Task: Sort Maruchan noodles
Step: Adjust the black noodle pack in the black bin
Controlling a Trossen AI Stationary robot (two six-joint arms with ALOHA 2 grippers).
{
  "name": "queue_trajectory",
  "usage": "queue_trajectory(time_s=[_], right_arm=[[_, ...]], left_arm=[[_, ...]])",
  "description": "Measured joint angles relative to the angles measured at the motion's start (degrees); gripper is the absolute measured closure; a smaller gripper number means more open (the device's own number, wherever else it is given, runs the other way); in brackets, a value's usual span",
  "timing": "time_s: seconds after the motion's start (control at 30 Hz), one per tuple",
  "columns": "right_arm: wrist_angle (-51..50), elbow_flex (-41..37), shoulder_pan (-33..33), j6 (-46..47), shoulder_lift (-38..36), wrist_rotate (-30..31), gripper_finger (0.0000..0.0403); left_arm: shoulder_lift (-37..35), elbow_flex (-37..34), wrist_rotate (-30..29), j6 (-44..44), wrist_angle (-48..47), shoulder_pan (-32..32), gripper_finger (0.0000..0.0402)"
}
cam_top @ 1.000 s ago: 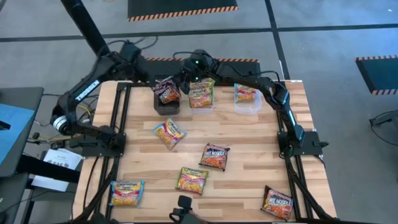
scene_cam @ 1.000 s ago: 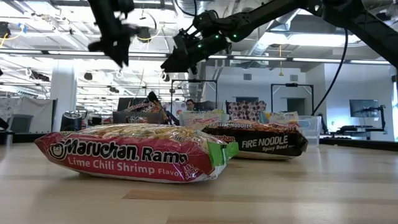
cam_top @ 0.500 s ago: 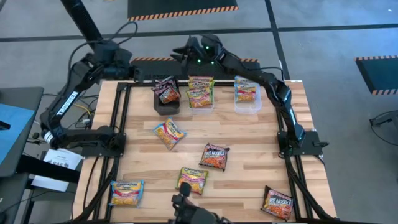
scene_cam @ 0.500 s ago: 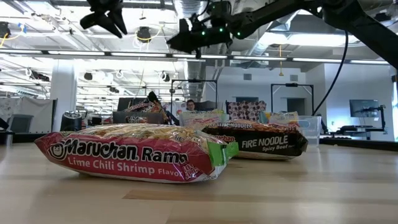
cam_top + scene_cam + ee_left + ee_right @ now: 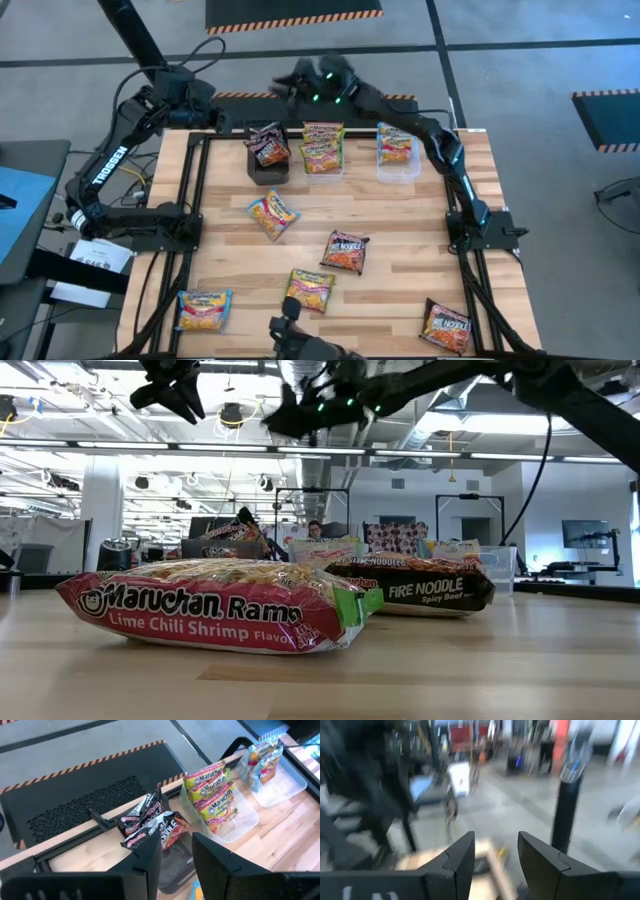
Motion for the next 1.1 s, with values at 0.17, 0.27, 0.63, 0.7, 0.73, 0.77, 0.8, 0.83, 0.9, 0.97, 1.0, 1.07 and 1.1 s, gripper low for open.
queue_trajectory(time_s=[0.17,0.27,0.63,0.7,0.73,0.77,0.8,0.83,0.9,0.97,1.0,1.07,1.1], right_arm=[[-3.1,-0.2,1.2,2.5,4.1,-0.1,0.0227],[-5.6,-0.2,1.5,2.5,5.4,-0.1,0.0227],[-13.4,-0.1,2.3,-0.3,9.0,0.0,0.0227],[-14.2,-0.2,2.6,-0.2,10.0,0.0,0.0227],[-14.7,-0.3,2.7,0.1,10.1,0.0,0.0227],[-15.3,-0.3,2.9,0.3,10.1,0.1,0.0227],[-15.2,-0.2,3.2,-0.1,10.0,0.8,0.0227],[-15.4,-0.1,3.5,-1.3,9.9,1.9,0.0227],[-15.3,-0.1,3.9,-3.4,9.8,2.9,0.0227],[-15.2,-0.1,4.1,-3.4,9.9,2.9,0.0227],[-15.1,-0.1,4.2,-3.4,9.9,2.9,0.0227],[-14.9,-0.1,4.2,-3.4,9.9,2.9,0.0227],[-14.9,-0.1,4.1,-3.4,9.9,3.2,0.0227]], left_arm=[[0.0,0.0,0.2,2.1,-0.2,0.0,0.0306],[0.0,0.0,0.3,2.1,-0.2,0.0,0.0306],[0.0,0.0,0.3,5.0,-0.6,0.0,0.0306],[0.0,0.0,0.3,5.0,-0.6,0.0,0.0306],[0.0,0.0,0.3,5.0,-0.6,0.0,0.0306],[0.0,0.0,0.3,5.0,-0.6,0.0,0.0306],[0.0,0.0,0.3,5.0,-0.6,0.0,0.0306],[0.0,0.0,0.3,5.0,-0.7,0.0,0.0306],[0.0,0.0,0.3,5.4,-1.1,0.0,0.0306],[0.0,0.0,0.3,6.0,-1.5,0.0,0.0306],[0.0,0.0,0.3,6.1,-1.7,0.0,0.0306],[0.0,0.0,0.3,6.1,-2.2,0.0,0.0306],[0.0,0.0,0.3,6.1,-2.3,0.0,0.0306]])
